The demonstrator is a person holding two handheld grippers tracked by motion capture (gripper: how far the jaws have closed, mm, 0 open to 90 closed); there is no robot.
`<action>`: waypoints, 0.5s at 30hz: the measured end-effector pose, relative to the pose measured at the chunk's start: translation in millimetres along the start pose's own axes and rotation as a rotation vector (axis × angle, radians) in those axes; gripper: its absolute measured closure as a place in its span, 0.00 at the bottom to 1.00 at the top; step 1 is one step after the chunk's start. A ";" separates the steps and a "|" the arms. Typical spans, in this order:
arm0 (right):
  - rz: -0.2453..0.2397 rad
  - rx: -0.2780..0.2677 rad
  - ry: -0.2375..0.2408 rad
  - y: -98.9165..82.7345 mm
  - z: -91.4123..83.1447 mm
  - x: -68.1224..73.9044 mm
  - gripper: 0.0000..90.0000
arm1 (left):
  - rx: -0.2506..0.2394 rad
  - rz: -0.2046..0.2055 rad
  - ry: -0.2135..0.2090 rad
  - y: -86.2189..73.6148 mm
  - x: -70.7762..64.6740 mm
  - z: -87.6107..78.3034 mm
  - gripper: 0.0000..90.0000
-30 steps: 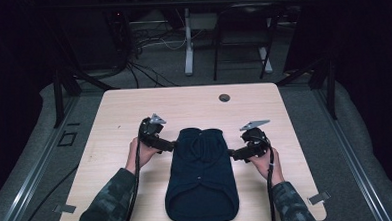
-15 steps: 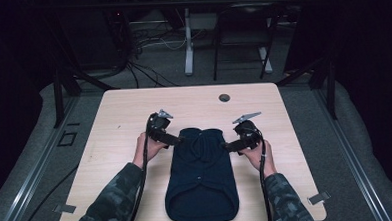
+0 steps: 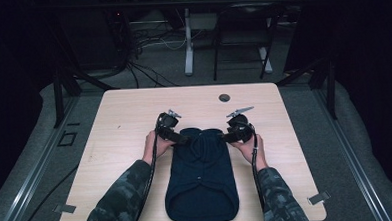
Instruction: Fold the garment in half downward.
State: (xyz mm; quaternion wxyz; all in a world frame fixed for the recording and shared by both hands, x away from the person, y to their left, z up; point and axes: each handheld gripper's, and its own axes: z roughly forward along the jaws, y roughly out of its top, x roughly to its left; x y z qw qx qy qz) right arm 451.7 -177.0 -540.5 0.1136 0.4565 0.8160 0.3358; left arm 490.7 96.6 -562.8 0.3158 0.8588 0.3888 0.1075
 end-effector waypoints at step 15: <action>0.026 0.058 -0.011 5.8 30.0 -2.7 0.68 | 0.010 -0.042 -0.024 -1.1 4.9 11.9 0.10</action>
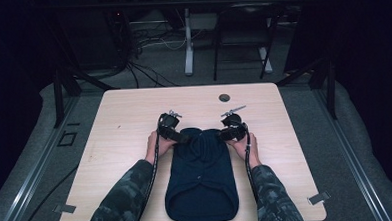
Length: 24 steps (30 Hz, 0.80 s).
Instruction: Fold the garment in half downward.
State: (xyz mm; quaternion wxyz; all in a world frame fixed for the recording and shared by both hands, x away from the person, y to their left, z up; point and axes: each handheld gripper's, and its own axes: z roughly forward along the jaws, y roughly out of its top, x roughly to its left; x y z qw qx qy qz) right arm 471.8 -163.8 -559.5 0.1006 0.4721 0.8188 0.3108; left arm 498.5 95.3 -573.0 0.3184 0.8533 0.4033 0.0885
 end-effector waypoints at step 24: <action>0.034 -0.019 0.018 -3.8 1.7 3.2 0.87 | -0.038 0.019 -0.092 -2.8 -8.3 -6.2 0.74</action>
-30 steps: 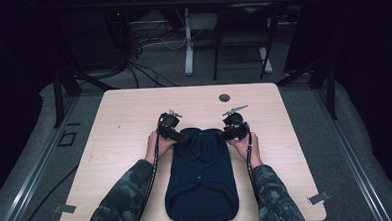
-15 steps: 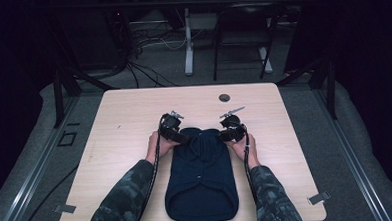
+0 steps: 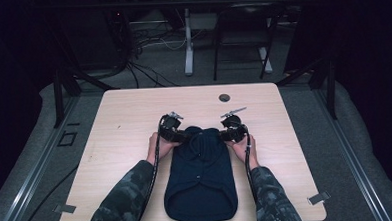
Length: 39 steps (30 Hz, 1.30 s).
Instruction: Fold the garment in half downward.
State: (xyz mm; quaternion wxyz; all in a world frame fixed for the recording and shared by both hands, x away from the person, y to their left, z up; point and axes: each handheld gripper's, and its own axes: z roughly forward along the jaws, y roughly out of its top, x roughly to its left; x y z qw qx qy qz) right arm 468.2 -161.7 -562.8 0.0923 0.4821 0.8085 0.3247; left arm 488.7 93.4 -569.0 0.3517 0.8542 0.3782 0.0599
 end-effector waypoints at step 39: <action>-0.150 -0.218 -0.001 2.2 -84.3 31.2 0.88 | -0.136 0.121 -0.039 13.7 -31.0 -72.4 0.75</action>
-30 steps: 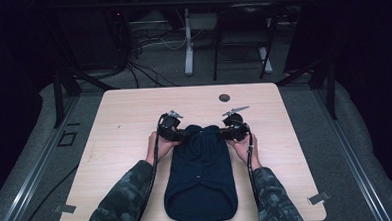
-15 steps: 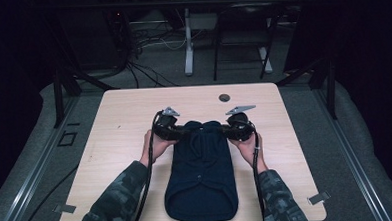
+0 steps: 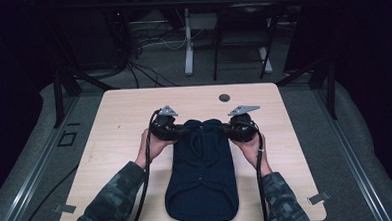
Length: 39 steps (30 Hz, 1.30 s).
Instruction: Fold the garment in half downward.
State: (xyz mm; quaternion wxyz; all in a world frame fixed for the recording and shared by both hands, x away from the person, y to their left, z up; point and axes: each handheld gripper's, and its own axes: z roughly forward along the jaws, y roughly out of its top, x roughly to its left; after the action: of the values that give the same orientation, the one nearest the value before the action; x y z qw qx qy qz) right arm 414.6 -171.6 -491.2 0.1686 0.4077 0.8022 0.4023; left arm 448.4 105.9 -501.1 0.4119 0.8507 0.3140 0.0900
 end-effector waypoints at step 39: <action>-0.126 -0.103 -0.026 10.3 -33.8 19.3 0.88 | 0.011 0.071 -0.050 13.3 -13.2 -28.5 0.75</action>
State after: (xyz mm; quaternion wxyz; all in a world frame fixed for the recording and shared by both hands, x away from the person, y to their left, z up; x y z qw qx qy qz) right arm 387.9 -170.0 -461.1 0.2247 0.3522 0.8022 0.4264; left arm 432.4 110.1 -471.3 0.4112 0.8657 0.2736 0.0816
